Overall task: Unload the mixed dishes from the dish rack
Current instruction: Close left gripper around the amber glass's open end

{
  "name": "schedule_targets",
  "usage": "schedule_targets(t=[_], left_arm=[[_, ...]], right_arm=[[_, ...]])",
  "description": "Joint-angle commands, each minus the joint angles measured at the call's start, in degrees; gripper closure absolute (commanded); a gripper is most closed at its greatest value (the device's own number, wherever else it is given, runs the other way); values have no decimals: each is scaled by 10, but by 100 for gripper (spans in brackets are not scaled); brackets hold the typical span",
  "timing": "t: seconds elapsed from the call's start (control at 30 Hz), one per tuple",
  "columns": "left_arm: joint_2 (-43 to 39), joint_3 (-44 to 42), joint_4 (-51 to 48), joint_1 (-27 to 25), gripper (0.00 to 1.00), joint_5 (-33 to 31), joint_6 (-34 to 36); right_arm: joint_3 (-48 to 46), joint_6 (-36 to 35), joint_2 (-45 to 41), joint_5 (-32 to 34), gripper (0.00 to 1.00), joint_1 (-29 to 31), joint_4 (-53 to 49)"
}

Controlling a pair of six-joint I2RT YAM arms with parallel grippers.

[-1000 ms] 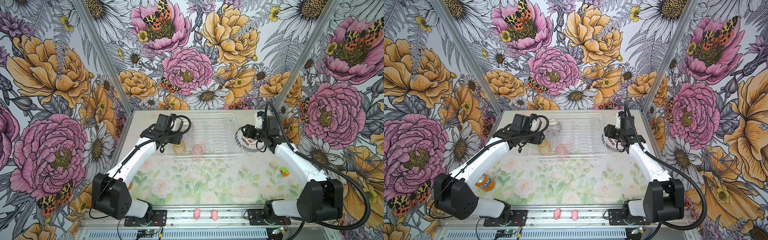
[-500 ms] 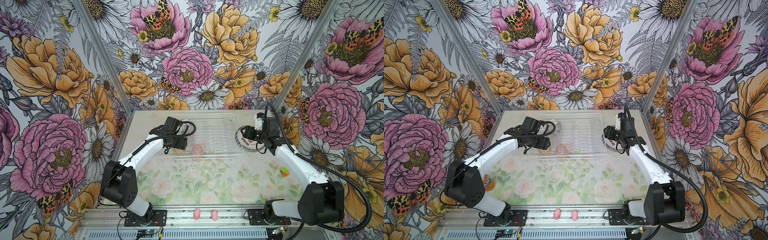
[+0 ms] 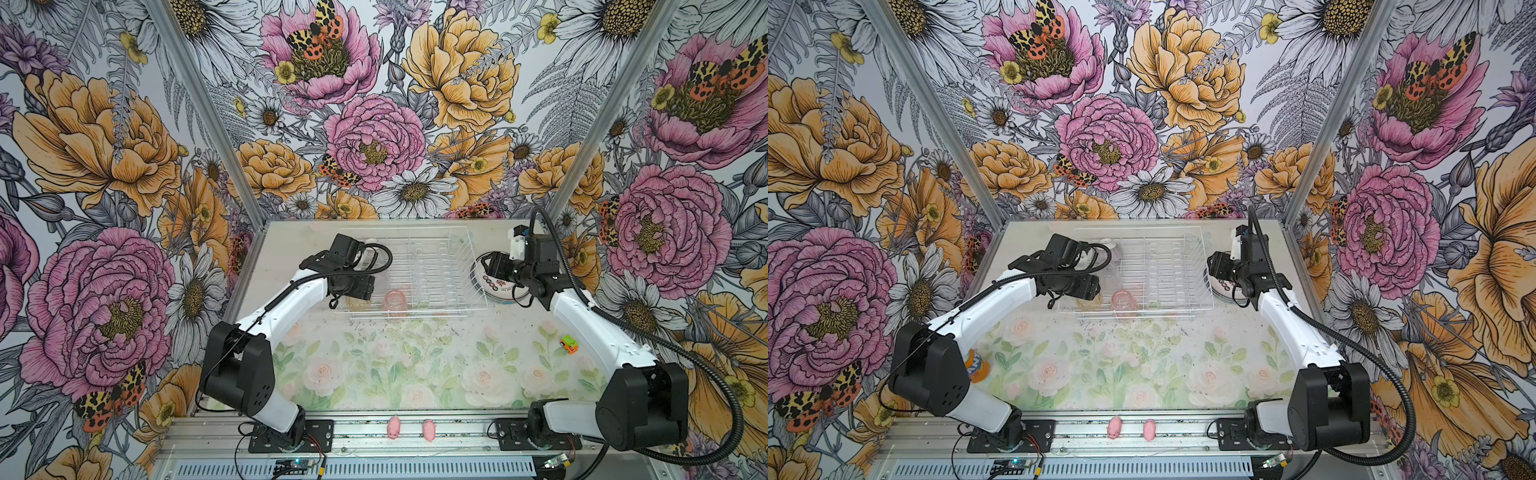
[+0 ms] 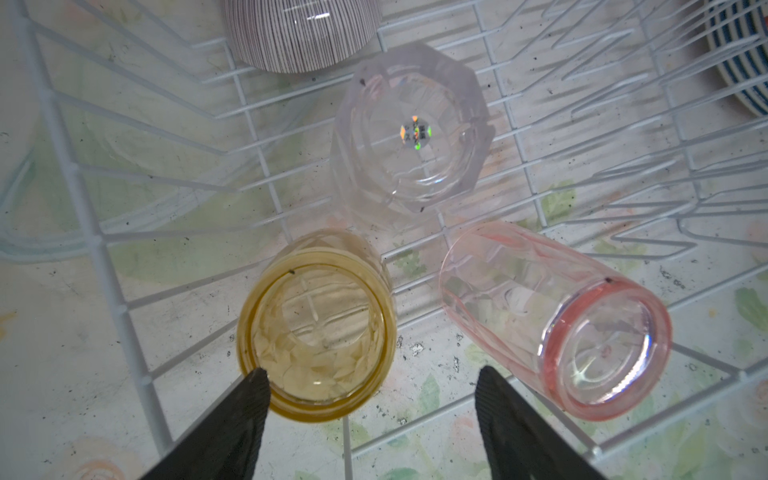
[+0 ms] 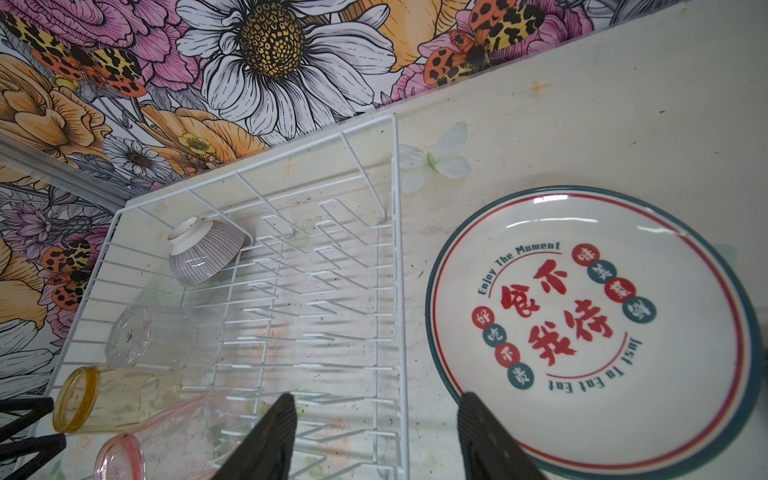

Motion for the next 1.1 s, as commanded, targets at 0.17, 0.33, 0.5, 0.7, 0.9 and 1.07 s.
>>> schedule_targets(t=[0.17, 0.33, 0.5, 0.7, 0.9, 1.07], left_arm=[[-44, 17, -10, 2, 19, -41, 5], [-14, 18, -18, 10, 19, -36, 4], [17, 27, -17, 12, 18, -27, 8], [45, 41, -16, 13, 17, -27, 17], [67, 48, -16, 13, 17, -30, 22], [78, 49, -17, 14, 17, -38, 25]], right_arm=[[0, 7, 6, -10, 36, 2, 6], [0, 6, 4, -10, 36, 3, 6], [-1, 6, 4, -9, 36, 3, 6], [2, 6, 9, -6, 36, 3, 6], [5, 6, 17, -6, 36, 2, 6], [7, 5, 23, -6, 36, 3, 6]])
